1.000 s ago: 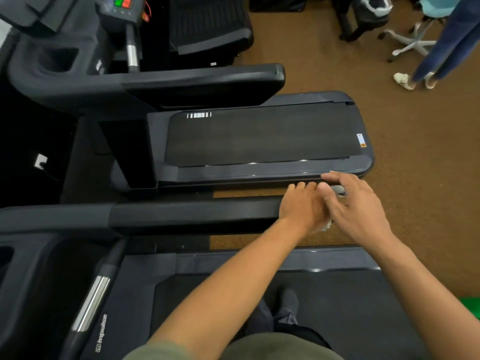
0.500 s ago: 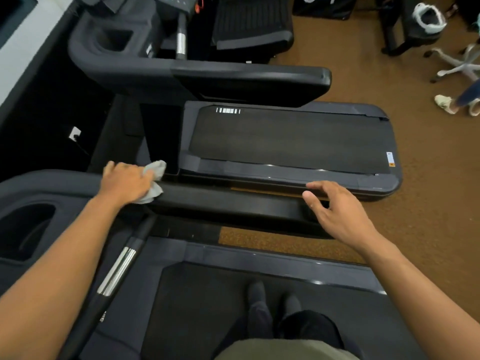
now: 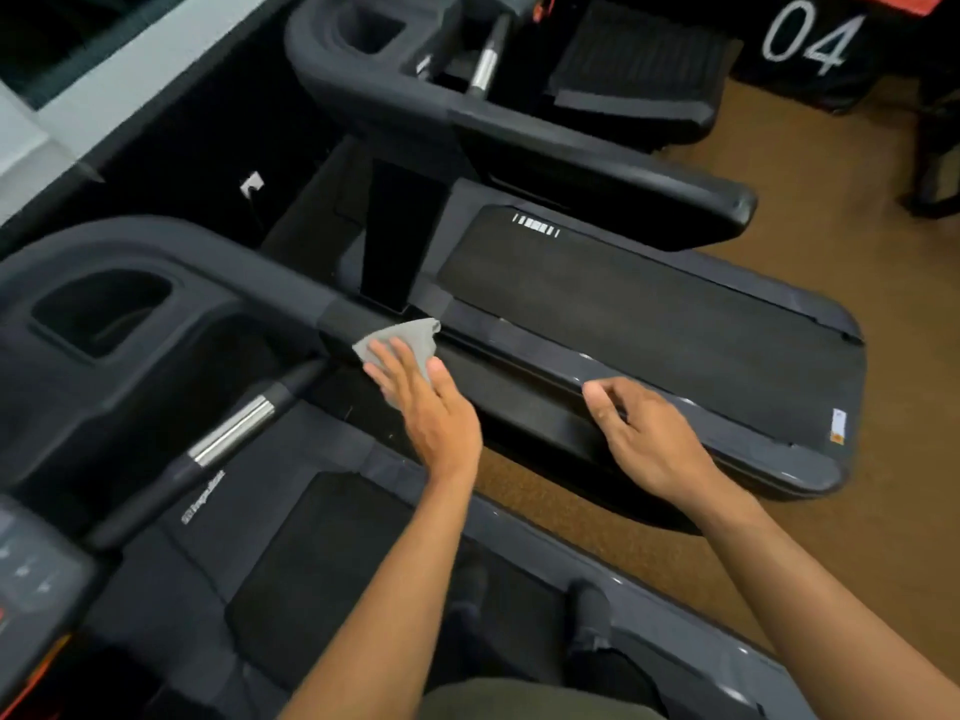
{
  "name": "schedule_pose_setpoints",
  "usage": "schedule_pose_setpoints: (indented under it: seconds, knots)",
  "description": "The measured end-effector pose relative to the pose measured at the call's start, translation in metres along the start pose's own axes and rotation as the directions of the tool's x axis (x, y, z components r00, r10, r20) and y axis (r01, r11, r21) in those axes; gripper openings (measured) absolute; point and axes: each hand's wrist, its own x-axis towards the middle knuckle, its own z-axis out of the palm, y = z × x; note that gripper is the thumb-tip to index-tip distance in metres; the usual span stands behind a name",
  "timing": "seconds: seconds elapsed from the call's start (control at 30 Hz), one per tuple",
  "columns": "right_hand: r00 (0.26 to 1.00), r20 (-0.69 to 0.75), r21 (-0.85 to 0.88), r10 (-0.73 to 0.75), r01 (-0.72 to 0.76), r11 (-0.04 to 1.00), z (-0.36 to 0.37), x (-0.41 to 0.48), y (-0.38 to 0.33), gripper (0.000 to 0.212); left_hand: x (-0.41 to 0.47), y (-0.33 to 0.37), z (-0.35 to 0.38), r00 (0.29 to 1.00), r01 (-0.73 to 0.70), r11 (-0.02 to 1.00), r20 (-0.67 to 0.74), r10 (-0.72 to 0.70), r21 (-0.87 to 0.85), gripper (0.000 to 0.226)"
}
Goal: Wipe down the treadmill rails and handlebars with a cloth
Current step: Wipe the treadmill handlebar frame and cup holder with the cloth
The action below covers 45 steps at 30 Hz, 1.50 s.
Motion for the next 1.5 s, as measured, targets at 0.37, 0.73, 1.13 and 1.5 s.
schedule_pose_setpoints:
  seconds: [0.37,0.73,1.13,1.5]
  knots:
    - [0.954,0.205,-0.010,-0.217,0.224,0.975,-0.028,-0.006,0.020,0.048,-0.242,0.039,0.081,0.963,-0.028,0.981,0.259,0.077,-0.191,0.064]
    - [0.920,0.200,0.070,-0.336,0.329,0.942,-0.025,0.002,0.011,0.048,-0.207,0.051,0.087,0.987,-0.085,0.996,0.140,0.082,0.013,0.066]
    - [0.936,0.121,0.053,-0.330,0.326,0.944,-0.012,0.037,-0.023,0.051,0.042,0.019,-0.005,0.999,-0.033,0.874,0.017,0.028,0.485,0.058]
    - [0.945,0.101,0.045,-0.311,0.308,0.950,-0.016,0.036,-0.023,0.048,0.085,0.003,-0.029,0.918,-0.374,0.653,0.165,0.359,0.659,0.054]
